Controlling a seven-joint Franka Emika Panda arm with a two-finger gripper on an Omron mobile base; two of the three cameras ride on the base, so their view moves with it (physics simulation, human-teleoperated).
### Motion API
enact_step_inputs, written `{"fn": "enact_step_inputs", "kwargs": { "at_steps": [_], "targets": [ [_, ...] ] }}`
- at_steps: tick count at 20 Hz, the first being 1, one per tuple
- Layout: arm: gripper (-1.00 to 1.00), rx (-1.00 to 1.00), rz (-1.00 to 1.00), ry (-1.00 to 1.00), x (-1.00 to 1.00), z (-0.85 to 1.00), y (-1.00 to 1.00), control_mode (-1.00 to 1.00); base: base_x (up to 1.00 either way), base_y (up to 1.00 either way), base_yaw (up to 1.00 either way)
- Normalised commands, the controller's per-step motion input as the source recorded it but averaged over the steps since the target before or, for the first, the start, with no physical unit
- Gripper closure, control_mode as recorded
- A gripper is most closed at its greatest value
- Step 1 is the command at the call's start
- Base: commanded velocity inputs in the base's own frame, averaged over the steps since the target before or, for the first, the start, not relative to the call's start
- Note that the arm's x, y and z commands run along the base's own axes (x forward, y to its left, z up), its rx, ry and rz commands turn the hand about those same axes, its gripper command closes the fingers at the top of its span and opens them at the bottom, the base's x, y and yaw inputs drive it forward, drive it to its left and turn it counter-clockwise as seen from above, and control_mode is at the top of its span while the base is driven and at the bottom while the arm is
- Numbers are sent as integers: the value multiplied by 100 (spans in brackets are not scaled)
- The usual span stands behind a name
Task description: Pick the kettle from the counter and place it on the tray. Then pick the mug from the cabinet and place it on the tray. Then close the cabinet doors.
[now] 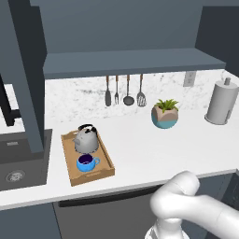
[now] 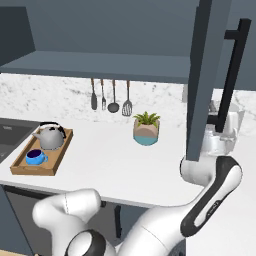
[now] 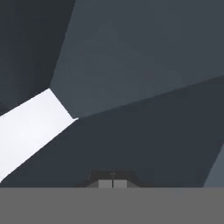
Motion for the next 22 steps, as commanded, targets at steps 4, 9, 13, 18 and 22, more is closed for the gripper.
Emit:
{"fn": "enact_step_inputs", "kwargs": {
  "at_steps": [4,9,13,18,22],
  "targets": [
    [100,-16,-25,-8,-72,61,100,-100,0,0,0],
    [100,-21,-22,-8,-24,66,100,-100,0,0,0],
    [100,-19,-19,9,6,58,100,-100,0,0,0],
    [100,-12,-3,26,42,71,73,-100,0,0,0],
    [100,-11,-4,38,27,71,44,-100,0,0,0]
  ]
}}
